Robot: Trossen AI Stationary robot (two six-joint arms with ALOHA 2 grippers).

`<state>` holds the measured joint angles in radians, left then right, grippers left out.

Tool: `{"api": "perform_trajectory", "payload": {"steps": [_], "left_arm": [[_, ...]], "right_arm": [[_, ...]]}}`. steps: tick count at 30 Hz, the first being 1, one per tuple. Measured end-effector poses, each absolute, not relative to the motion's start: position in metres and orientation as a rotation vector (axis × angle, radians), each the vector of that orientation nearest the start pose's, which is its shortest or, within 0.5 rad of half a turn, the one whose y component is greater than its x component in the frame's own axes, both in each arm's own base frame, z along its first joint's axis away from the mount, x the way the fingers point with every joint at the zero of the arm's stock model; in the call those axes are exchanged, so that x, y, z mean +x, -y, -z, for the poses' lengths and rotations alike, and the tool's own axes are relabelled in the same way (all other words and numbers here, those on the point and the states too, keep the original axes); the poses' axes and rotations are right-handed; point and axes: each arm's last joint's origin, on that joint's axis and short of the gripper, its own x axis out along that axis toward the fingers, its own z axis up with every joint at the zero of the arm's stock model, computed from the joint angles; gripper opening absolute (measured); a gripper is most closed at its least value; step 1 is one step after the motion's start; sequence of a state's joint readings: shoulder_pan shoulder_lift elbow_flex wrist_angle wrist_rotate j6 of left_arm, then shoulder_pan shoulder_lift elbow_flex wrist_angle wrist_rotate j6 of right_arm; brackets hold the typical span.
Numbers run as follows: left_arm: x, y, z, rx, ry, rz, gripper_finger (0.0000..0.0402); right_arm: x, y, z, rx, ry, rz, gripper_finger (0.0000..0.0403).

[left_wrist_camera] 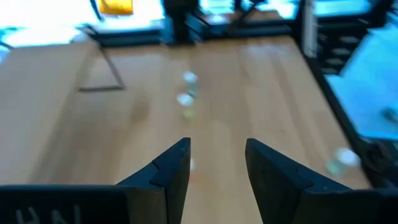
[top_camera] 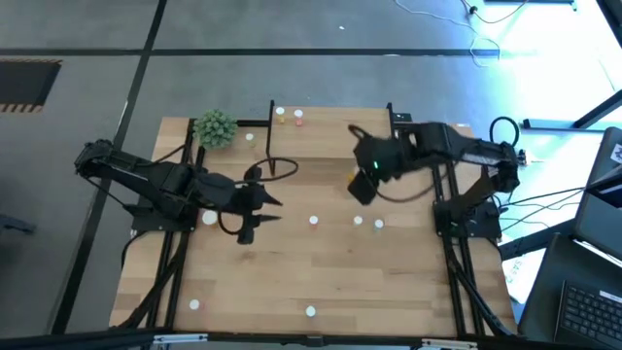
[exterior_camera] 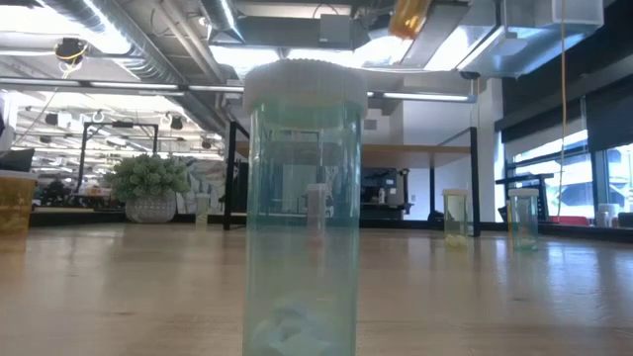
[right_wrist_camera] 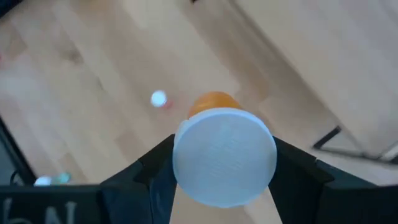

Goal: Pick and place medicine bottles onto shelf by color
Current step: Put the bottom orange pill bottle on the shelf

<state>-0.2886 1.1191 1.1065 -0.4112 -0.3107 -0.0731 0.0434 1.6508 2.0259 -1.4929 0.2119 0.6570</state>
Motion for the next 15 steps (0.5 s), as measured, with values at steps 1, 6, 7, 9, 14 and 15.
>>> {"api": "perform_trajectory", "payload": {"steps": [1,6,7,9,14,15], "left_arm": [[0.231,0.058,-0.36,0.061,-0.385,-0.07,0.0149],[0.232,0.054,-0.364,0.08,-0.338,-0.199,0.0149],[0.232,0.053,-0.364,0.08,-0.335,-0.209,0.0149],[0.233,0.05,-0.364,0.078,-0.335,-0.218,0.0149],[0.234,0.045,-0.365,0.059,-0.331,-0.246,0.0149],[0.234,0.044,-0.365,0.058,-0.33,-0.25,0.0149]], "right_arm": [[0.291,0.001,-0.426,0.436,-1.006,0.496,0.0205],[0.294,0.041,-0.428,0.423,-0.964,0.488,0.0205],[0.294,0.048,-0.429,0.422,-0.956,0.489,0.0205],[0.293,0.064,-0.429,0.408,-0.948,0.509,0.0205],[0.288,0.104,-0.424,0.4,-0.956,0.589,0.0206],[0.287,0.112,-0.422,0.395,-0.964,0.603,0.0207]]}}
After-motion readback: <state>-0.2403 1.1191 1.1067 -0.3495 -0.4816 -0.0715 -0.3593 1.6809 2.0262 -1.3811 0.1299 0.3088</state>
